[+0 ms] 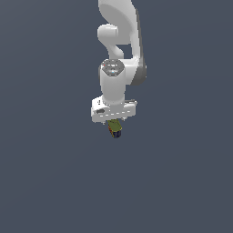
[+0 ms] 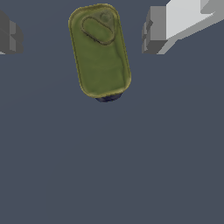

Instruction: Pick up the object and move it to a goal position.

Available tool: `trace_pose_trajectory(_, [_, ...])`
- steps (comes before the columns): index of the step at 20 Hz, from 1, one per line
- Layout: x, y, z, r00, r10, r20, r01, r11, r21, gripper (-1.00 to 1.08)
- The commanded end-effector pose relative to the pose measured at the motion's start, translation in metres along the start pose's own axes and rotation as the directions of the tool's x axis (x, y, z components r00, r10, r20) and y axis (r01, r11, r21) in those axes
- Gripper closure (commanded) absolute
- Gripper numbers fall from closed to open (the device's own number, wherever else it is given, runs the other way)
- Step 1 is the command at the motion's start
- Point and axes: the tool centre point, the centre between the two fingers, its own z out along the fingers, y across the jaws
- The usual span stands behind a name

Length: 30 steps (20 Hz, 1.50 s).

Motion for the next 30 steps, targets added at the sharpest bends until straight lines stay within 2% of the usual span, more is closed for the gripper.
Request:
trace_pose_trajectory(1, [-0.006,-0.002,0.008,0.998,-0.057,-0.005,0.057,0.998,0.000,-0.92])
trace_pose_trajectory(12, [-0.020,-0.006,0.027,0.981,-0.194,-0.018,0.194,0.981,0.000,-0.92])
trace_pose_trajectory(20, [-0.021,-0.007,0.033,0.980,-0.196,-0.018,0.196,0.981,0.000,-0.92])
trace_pose_trajectory(30, [-0.021,-0.007,0.074,0.980,-0.200,-0.018,0.200,0.980,0.000,-0.92])
